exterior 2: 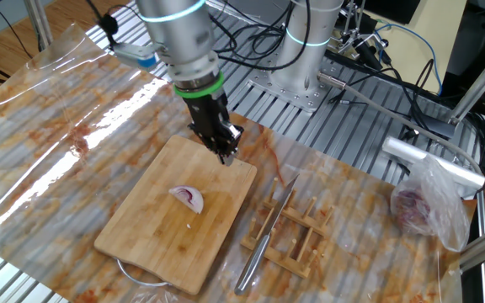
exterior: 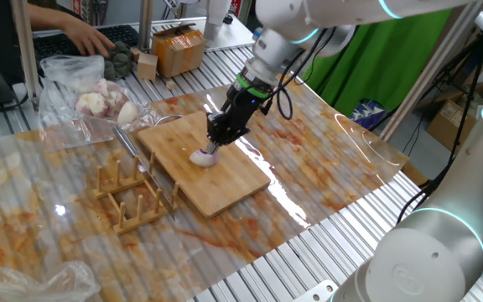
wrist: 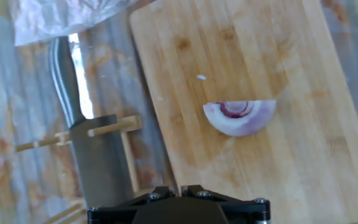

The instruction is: Chop the onions

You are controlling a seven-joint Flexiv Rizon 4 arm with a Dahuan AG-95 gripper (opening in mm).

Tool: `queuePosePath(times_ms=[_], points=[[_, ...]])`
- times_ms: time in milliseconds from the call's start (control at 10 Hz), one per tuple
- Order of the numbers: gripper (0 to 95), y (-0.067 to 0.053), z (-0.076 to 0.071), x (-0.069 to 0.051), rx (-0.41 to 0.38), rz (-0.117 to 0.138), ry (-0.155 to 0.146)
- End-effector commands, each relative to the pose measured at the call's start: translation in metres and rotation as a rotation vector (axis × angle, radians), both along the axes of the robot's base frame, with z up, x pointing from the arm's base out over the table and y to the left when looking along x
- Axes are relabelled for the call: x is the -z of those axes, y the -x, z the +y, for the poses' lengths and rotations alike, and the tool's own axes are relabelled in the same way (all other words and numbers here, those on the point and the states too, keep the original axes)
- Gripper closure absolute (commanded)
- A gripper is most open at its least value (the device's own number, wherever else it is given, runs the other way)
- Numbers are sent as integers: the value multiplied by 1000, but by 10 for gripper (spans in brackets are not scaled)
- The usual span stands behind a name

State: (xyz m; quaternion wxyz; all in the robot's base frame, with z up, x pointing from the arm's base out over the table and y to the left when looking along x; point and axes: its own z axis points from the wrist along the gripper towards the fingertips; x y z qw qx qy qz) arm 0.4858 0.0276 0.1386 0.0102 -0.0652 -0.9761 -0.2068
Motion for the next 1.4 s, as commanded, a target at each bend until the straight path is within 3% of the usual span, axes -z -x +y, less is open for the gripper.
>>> queuePosePath(times_ms=[100, 200, 500, 700, 800, 900, 1000, 1200, 1400], points=[[950, 3, -3, -9, -74, -25, 100], [950, 3, -3, -11, -79, -28, 107], [950, 3, -4, -12, -88, -32, 180], [950, 3, -4, -12, -142, -50, 190], [950, 4, -4, -11, -119, -44, 185], [950, 4, -4, -11, -123, -74, 173], [950, 5, -3, -11, -89, -71, 210], [950, 6, -3, -11, -90, -62, 333], [950, 8, -3, -10, -54, -54, 311]])
